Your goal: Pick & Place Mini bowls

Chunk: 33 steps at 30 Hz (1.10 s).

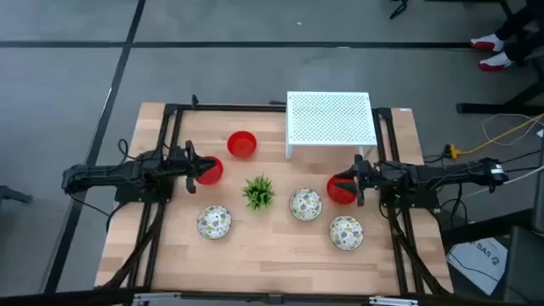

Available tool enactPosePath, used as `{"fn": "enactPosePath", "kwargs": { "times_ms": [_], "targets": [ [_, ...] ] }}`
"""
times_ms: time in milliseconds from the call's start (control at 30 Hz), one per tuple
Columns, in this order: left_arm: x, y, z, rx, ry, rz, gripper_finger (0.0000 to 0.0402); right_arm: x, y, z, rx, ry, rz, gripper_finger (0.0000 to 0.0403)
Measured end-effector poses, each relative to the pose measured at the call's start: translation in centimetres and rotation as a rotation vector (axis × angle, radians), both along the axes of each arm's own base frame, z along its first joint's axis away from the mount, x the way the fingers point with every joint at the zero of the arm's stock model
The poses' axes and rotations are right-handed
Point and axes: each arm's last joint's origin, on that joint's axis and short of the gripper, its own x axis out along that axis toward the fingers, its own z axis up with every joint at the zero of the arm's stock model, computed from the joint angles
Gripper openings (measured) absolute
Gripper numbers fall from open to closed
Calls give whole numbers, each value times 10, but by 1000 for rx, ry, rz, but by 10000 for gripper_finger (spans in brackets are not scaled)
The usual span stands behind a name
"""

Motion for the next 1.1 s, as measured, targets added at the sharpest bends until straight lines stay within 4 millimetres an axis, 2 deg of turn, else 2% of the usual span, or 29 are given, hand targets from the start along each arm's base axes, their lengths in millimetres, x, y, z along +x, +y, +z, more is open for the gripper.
{"fn": "enactPosePath", "kwargs": {
  "times_ms": [900,967,1100],
  "targets": [
    [0,0,0,0,0,0,45,0,0,1,0,-9,-1,146],
    [0,0,0,0,0,0,44,1,0,4,1,-16,0,146],
    [0,0,0,0,0,0,41,0,0,27,-2,5,-1,146]
  ]
}}
